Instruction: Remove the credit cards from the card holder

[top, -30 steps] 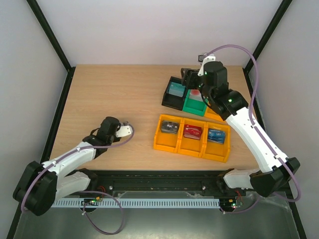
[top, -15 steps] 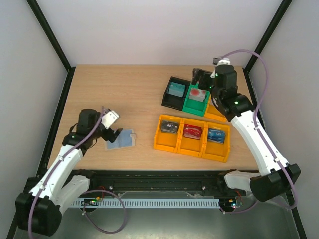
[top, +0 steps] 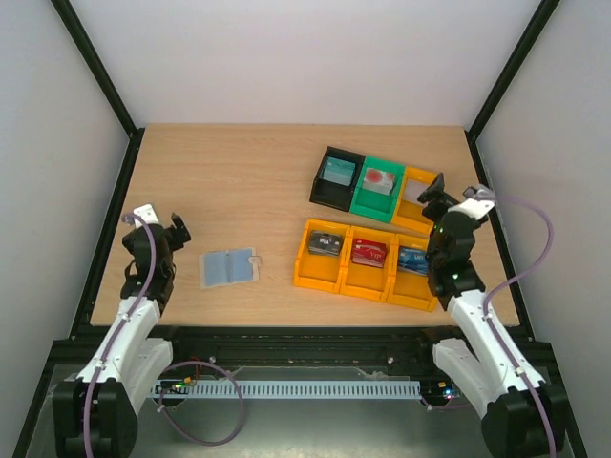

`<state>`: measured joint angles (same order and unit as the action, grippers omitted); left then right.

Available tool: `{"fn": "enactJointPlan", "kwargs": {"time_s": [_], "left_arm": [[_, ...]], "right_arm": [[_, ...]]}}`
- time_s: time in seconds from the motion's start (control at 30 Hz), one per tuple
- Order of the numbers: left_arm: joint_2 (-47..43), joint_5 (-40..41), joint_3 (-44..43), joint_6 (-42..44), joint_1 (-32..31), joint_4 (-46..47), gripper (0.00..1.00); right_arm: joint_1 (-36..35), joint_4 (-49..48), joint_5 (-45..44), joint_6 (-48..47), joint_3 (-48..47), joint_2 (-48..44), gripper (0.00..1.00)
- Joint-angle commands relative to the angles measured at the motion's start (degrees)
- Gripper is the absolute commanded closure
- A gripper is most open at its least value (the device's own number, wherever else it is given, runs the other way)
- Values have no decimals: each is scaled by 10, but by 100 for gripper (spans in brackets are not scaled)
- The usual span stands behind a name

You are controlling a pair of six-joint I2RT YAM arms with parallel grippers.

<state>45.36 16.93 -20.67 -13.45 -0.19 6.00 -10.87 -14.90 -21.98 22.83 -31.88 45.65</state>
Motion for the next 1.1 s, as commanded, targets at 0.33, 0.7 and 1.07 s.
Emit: {"fn": "enactJointPlan", "kwargs": {"time_s": [0.33,0.7,1.07], "left_arm": [[28,66,196,35,4,458,1],[195,-17,197,11,26,619,1],[414,-154,104,91,24,712,0]], "right_arm": [[1,-435,-102,-99,235,139,1],[79,-623,44,-111,246,349,1],[82,-594,83,-131,197,420,1]]}}
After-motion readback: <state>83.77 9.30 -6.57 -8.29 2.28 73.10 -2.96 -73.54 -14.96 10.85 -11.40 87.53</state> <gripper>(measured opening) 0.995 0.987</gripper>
